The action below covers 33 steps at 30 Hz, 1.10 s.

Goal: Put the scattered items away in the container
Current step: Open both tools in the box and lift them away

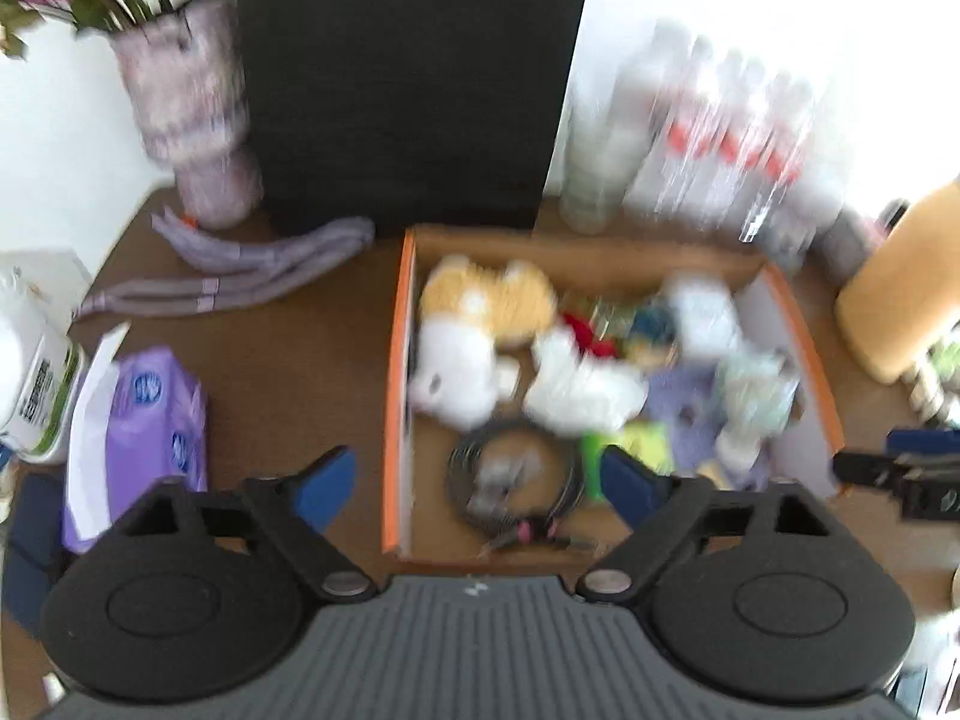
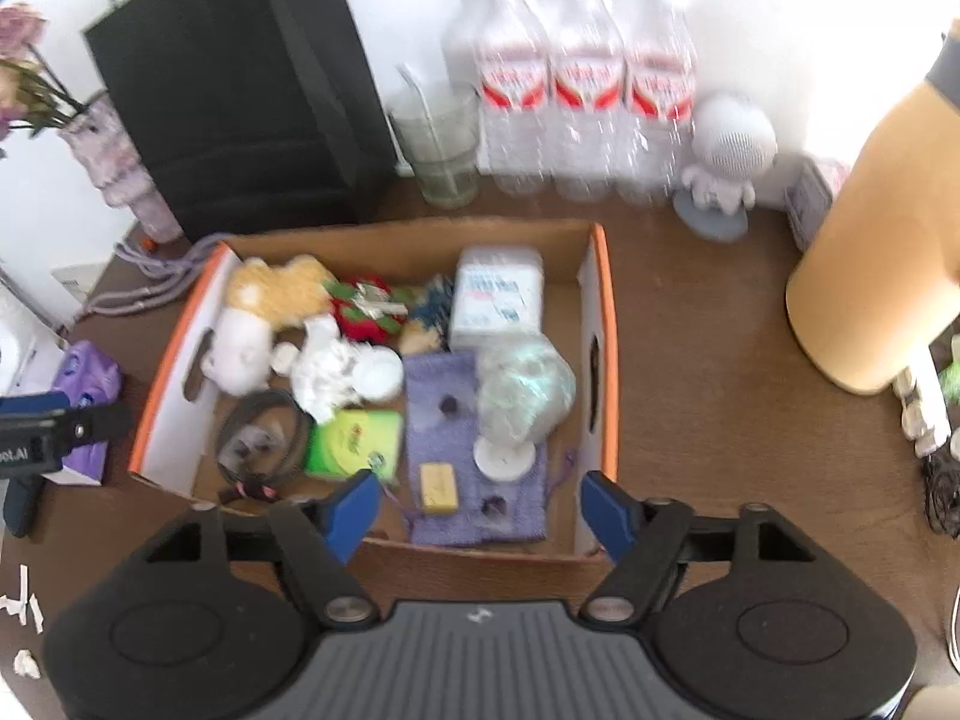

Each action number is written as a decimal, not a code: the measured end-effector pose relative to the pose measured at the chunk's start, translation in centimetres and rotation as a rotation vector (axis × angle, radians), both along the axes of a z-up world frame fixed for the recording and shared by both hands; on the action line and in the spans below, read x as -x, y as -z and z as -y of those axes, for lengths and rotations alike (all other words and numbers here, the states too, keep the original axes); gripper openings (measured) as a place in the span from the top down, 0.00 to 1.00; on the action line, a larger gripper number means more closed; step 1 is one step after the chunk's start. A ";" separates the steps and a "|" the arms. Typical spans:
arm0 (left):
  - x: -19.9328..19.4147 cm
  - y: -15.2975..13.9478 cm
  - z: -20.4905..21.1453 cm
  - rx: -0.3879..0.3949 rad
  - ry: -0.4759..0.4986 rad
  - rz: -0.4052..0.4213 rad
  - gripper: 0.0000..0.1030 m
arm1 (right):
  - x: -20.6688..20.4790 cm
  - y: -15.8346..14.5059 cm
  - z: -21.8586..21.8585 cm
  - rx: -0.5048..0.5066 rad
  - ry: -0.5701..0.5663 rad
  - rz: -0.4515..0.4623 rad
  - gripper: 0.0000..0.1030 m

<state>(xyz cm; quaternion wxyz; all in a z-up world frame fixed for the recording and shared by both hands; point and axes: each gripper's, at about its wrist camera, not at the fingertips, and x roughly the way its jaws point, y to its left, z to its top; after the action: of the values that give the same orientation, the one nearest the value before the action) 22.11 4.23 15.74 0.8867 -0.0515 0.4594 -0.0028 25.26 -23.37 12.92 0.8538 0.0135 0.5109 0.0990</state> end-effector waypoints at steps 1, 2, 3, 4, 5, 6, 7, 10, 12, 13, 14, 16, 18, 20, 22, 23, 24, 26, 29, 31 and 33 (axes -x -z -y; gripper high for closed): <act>0.5 0.2 0.1 0.006 -0.009 0.029 0.04 | 0.6 -0.1 -0.3 -0.003 0.000 0.056 0.19; 1.0 0.5 0.2 0.001 -0.022 0.061 0.04 | 1.2 -0.1 -0.4 -0.015 0.001 0.104 0.13; 1.5 0.8 0.4 -0.015 -0.032 0.097 0.04 | 1.8 0.2 -0.5 -0.028 0.011 0.144 0.13; 2.1 1.1 0.6 -0.040 -0.041 0.143 0.04 | 2.2 0.6 -0.7 -0.030 0.024 0.166 0.13; 2.9 1.4 0.9 -0.066 -0.051 0.207 0.04 | 2.6 1.0 -0.9 -0.030 0.038 0.186 0.13; 3.7 1.7 1.2 -0.087 -0.057 0.282 0.03 | 3.0 1.4 -1.1 -0.031 0.050 0.218 0.13; 4.5 2.0 1.5 -0.106 -0.058 0.358 0.01 | 3.5 1.7 -1.3 -0.029 0.053 0.268 0.13; 6.3 3.0 2.3 -0.163 -0.043 0.513 0.00 | 5.2 2.4 -1.9 -0.009 0.042 0.473 0.13; 6.8 3.8 2.7 -0.170 -0.037 0.555 0.00 | 6.0 2.9 -2.1 -0.008 0.034 0.568 0.13; 7.0 4.0 2.9 -0.162 -0.042 0.572 0.00 | 6.1 3.1 -2.0 -0.014 0.040 0.596 0.13; 7.2 4.1 3.1 -0.153 -0.050 0.587 0.00 | 6.2 3.3 -2.0 -0.026 0.054 0.609 0.13; 7.5 4.1 3.0 -0.137 -0.055 0.610 0.00 | 6.3 3.7 -1.8 -0.053 0.077 0.617 0.13; 7.7 4.0 3.0 -0.133 -0.051 0.619 0.00 | 6.5 4.0 -1.8 -0.049 0.085 0.621 0.13; 8.4 4.0 3.1 -0.147 -0.047 0.626 0.00 | 6.9 4.0 -1.8 -0.039 0.079 0.627 0.13; 9.8 4.3 3.3 -0.166 -0.039 0.624 0.00 | 7.9 3.9 -1.9 -0.028 0.089 0.649 0.13; 10.7 4.7 3.4 -0.170 -0.035 0.627 0.00 | 8.6 3.8 -1.9 -0.025 0.095 0.655 0.13; 11.8 5.2 3.5 -0.170 -0.035 0.629 0.00 | 9.6 3.7 -1.8 -0.032 0.098 0.664 0.13; 13.9 6.3 3.9 -0.164 -0.023 0.614 0.00 | 12.0 4.0 -1.6 -0.066 0.104 0.671 0.12; 17.4 7.7 4.0 -0.137 0.002 0.566 0.00 | 16.0 5.2 -1.2 -0.107 0.109 0.649 0.09; 20.0 8.5 3.9 -0.120 0.015 0.562 0.00 | 18.7 6.3 -1.2 -0.102 0.092 0.627 0.08; 22.5 9.3 4.0 -0.113 0.013 0.563 0.00 | 21.4 7.7 -1.3 -0.094 0.095 0.608 0.08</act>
<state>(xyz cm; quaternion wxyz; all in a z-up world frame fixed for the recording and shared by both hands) -0.38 0.25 6.43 0.9808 0.0037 0.1950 0.0032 3.88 -22.11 5.26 0.9696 0.0465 0.2258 0.0819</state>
